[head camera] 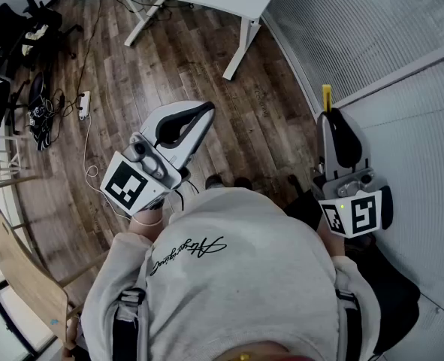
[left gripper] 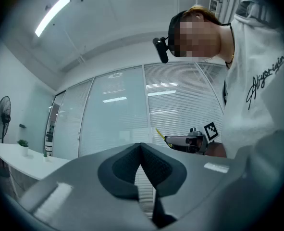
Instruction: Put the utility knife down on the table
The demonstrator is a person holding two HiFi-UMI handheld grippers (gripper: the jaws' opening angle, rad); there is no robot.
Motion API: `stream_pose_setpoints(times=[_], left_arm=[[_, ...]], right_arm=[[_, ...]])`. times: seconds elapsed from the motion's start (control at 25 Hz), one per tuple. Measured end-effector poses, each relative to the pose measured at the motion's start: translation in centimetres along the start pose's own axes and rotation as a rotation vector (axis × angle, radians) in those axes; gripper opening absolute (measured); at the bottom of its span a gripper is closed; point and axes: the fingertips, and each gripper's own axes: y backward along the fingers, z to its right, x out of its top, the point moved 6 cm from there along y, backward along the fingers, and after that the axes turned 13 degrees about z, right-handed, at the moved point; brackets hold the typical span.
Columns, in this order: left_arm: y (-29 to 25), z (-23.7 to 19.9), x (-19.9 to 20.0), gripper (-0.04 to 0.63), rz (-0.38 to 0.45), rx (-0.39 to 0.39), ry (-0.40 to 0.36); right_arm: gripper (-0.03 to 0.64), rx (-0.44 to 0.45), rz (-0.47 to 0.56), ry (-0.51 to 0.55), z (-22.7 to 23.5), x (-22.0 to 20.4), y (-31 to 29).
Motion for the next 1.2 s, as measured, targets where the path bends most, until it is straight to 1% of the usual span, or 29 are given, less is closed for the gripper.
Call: stream_pose_setpoints(times=[0.24, 0.64, 0.84, 1.12, 1.2], left_arm=[[-0.2, 0.3, 0.0, -0.012, -0.003, 0.023, -0.003], [0.1, 1.1, 0.0, -0.013, -0.001, 0.02, -0.007], [0.3, 1.2, 0.1, -0.012, -0.002, 0.021, -0.005], [0.7, 1.1, 0.6, -0.012, 0.005, 0.005, -0.007], [1.1, 0.4, 1.4, -0.012, 0.004, 0.01, -0.004]], right_arm=[[0.061, 0.003, 0.003, -0.001, 0.1, 0.0, 0.4], [0.062, 0.011, 0.005, 0.003, -0.3, 0.2, 0.9], [0.063, 0.014, 0.039, -0.023, -0.4, 0.6, 1.2], [0.063, 0.01, 0.023, -0.021, -0.8, 0.7, 1.1], [0.063, 0.009, 0.017, -0.021, -1.5, 1.2, 0.3]])
